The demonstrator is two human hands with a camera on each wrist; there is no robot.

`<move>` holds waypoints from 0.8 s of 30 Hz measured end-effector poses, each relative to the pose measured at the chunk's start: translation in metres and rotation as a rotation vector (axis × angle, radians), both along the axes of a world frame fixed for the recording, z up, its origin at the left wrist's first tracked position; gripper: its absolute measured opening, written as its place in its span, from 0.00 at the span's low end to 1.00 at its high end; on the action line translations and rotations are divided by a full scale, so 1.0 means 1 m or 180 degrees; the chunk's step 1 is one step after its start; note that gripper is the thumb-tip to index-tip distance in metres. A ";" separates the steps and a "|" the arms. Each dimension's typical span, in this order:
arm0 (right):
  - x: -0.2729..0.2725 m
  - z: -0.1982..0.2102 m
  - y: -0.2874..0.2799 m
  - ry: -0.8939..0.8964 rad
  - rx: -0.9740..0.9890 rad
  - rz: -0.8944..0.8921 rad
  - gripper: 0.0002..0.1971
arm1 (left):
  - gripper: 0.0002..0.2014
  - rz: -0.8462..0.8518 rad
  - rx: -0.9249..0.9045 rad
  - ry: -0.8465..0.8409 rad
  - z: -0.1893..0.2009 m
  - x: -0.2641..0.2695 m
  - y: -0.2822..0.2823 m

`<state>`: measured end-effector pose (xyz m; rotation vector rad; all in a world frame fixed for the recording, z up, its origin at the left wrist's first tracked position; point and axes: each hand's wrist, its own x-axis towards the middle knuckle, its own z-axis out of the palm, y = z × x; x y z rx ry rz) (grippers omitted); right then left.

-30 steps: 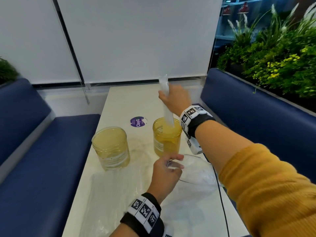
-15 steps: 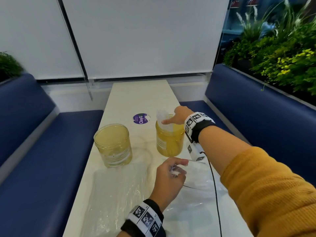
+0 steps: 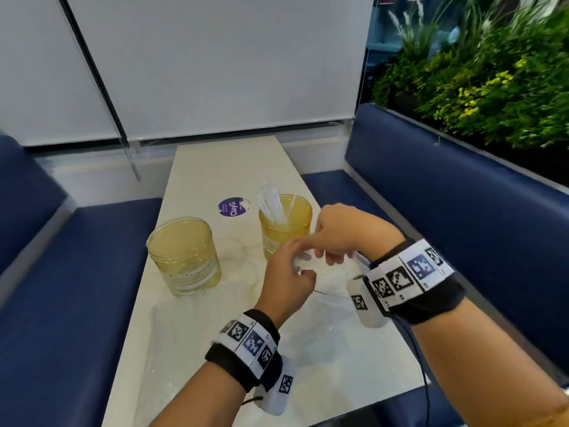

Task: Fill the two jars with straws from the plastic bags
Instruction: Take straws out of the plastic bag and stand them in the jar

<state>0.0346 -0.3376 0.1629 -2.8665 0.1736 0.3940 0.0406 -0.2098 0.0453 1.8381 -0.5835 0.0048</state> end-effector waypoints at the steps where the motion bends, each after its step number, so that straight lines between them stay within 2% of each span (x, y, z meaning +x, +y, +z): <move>1: -0.007 -0.012 0.000 0.0147 -0.0134 0.0090 0.13 | 0.28 -0.0008 0.0090 -0.0161 0.002 0.001 0.000; 3: -0.015 -0.036 -0.003 0.0253 -0.0352 0.0241 0.15 | 0.31 -0.0017 0.0278 -0.0406 0.005 0.002 0.000; 7: -0.017 -0.080 -0.014 0.0437 -0.0867 0.0299 0.27 | 0.35 0.0181 0.0939 -0.0852 0.013 0.001 0.002; 9: -0.018 -0.093 -0.019 0.0560 -0.1167 0.0315 0.28 | 0.36 0.0298 0.1214 -0.0962 0.017 -0.001 0.004; 12: -0.019 -0.104 -0.023 0.0573 -0.1181 0.0310 0.26 | 0.35 0.0351 0.1381 -0.0885 0.018 -0.003 0.007; 15: -0.016 -0.104 -0.024 0.0416 -0.1174 0.0305 0.23 | 0.36 0.0185 0.1296 -0.0830 0.016 -0.004 0.008; 20: -0.013 -0.091 -0.019 0.0120 -0.1034 0.0165 0.18 | 0.37 -0.0237 0.0675 -0.0512 0.009 -0.006 0.008; 24: -0.007 -0.070 -0.009 -0.0171 -0.0551 -0.0157 0.17 | 0.40 -0.0267 0.0438 -0.0423 0.001 -0.007 0.007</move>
